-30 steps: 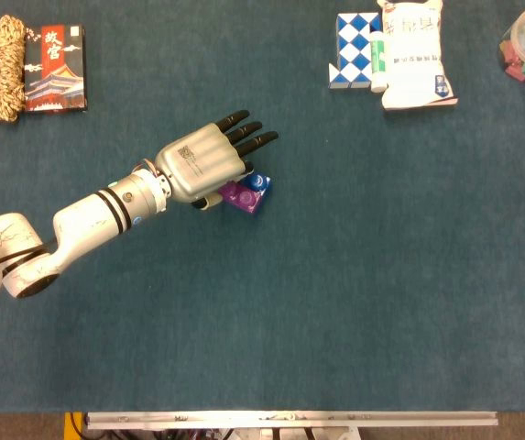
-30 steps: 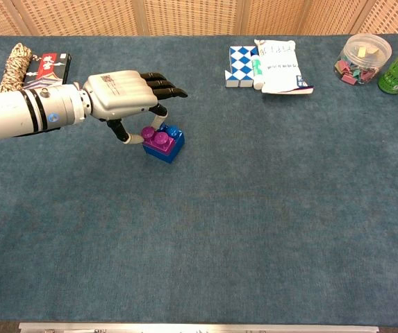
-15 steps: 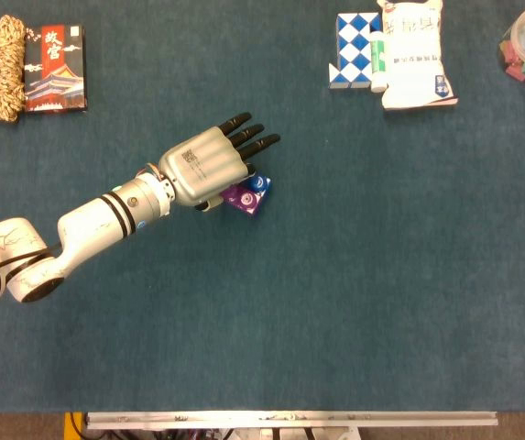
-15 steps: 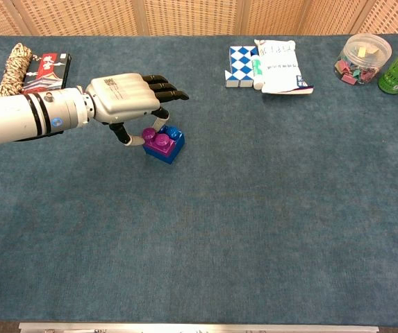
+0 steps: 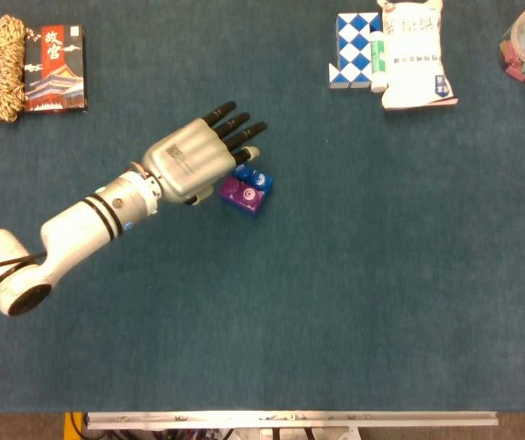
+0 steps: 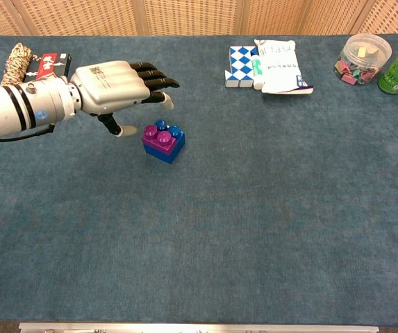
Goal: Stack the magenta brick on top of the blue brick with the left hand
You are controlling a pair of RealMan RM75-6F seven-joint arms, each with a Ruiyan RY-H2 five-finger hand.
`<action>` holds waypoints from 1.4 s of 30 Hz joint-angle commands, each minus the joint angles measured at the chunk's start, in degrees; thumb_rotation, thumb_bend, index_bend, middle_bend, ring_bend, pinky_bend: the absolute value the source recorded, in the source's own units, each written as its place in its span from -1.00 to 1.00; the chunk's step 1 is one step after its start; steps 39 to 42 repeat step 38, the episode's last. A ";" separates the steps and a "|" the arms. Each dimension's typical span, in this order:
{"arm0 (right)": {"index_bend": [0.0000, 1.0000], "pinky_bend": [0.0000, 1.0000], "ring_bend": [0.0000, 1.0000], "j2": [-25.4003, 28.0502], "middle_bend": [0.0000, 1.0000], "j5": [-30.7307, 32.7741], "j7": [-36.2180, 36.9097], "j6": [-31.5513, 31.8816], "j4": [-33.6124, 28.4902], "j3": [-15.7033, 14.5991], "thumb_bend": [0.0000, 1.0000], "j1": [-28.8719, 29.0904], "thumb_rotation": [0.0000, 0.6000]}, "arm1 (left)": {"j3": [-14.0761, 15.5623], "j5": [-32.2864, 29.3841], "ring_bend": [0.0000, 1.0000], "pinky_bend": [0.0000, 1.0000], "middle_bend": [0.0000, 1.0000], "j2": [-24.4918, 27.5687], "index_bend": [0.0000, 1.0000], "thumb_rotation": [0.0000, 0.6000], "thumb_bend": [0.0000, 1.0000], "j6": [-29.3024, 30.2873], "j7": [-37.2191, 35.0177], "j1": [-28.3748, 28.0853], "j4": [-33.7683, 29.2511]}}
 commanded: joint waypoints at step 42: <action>-0.24 -0.20 -0.47 -3.84 -0.40 3.57 -11.29 -2.17 -0.63 -0.29 -0.33 2.22 1.00 | 5.41 -4.91 -0.86 -0.78 -0.58 13.71 -0.16 1.00 -0.34 42.77 -2.20 41.68 -12.97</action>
